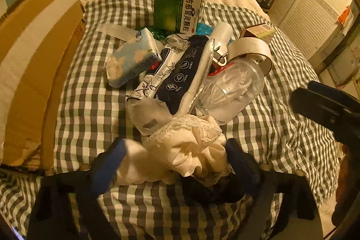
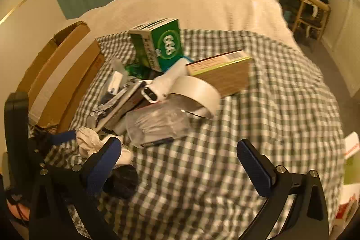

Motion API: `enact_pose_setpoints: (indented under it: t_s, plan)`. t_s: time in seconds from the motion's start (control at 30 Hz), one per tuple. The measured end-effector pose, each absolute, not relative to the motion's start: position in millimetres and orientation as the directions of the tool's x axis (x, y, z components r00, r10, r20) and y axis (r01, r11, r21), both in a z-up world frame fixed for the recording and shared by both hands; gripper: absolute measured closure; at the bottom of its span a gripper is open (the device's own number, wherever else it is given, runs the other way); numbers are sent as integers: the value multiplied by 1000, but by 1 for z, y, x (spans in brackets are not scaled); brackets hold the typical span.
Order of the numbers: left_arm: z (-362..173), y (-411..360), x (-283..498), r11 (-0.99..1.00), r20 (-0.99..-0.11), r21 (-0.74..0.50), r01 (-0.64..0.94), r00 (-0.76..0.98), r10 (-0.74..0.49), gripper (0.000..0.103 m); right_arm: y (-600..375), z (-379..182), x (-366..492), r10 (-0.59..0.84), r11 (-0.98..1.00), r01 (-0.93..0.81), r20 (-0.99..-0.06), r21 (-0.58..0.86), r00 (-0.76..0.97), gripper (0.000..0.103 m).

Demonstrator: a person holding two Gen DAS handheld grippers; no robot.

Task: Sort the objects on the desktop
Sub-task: 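Grasp the white lace scrunchie with the left gripper while the right grasps the cotton-swab jar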

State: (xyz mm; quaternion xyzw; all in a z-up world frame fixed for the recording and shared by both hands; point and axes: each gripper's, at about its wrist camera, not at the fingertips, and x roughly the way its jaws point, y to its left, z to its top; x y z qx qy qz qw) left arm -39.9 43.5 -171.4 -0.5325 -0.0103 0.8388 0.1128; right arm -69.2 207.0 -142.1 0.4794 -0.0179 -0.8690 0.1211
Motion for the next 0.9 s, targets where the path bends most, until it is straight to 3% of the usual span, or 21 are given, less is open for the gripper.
enact_pose_setpoints:
  t_s: [0.1,0.17,0.23,0.43,0.6,0.67,0.9]
  plan:
    - [-168,43,-45,-971,-880,-125,-204,-429,204,41,196,-152,-79,-264,-960,220,-835,176,-483,0]
    - [-167,40,-49,-970,-877,-123,-211,-435,206,62,187,-158,-85,-275,-953,245,-837,175,-473,1]
    - [-168,34,-53,-969,-878,-137,-206,-427,215,68,176,-163,-90,-273,-948,276,-841,155,-466,1]
    - [-172,18,-52,-962,-877,-175,-208,-411,248,80,157,-178,-108,-255,-945,304,-859,123,-444,1]
    - [-167,15,-48,-954,-877,-199,-223,-394,275,83,150,-191,-118,-196,-950,304,-887,66,-419,2]
    - [-163,14,-47,-951,-876,-204,-233,-389,283,84,150,-195,-120,-187,-952,298,-896,65,-404,11]
    - [-148,7,-38,-955,-873,-192,-228,-405,272,85,154,-188,-109,-197,-955,283,-904,89,-379,12]
